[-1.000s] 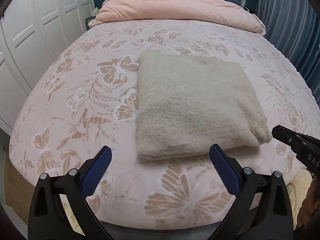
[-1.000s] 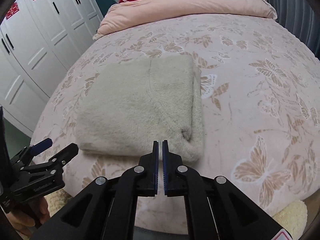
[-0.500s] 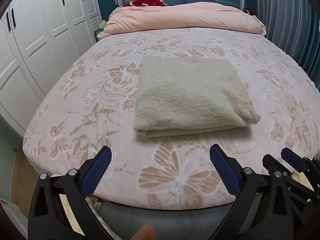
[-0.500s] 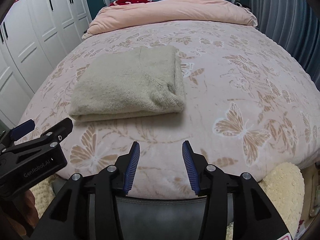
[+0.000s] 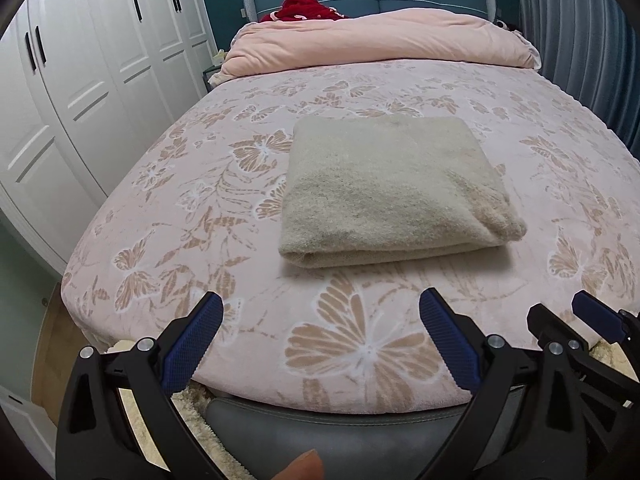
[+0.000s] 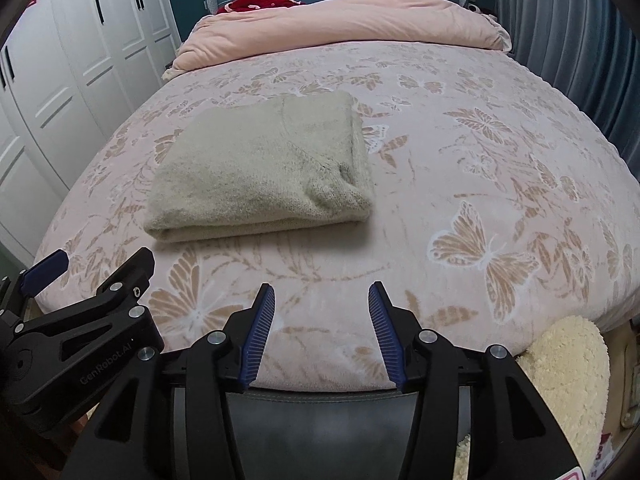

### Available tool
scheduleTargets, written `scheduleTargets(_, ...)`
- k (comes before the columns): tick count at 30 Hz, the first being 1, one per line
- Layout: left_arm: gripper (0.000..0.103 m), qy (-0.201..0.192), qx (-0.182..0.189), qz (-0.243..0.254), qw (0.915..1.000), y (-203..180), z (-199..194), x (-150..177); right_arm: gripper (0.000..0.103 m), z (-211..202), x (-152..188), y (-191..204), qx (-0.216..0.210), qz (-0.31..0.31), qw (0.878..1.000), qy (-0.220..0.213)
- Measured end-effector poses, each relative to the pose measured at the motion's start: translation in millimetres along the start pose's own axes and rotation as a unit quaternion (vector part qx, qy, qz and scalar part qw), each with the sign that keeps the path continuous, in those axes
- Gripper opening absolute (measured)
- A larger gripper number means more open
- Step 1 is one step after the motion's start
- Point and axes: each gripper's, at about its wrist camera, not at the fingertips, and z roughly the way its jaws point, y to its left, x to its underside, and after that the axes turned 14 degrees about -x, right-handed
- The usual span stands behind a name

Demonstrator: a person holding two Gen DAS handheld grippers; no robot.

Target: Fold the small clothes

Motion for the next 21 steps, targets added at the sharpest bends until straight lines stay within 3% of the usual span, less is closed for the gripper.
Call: scheduleTargets(21, 0.095, 0.006, 0.005, -0.012, 0.9999, 2.4, 3.0, 2.3, 0.047, -1.9, 1.7, 6.8, 0.016, -0.003, 1.000, -0.002)
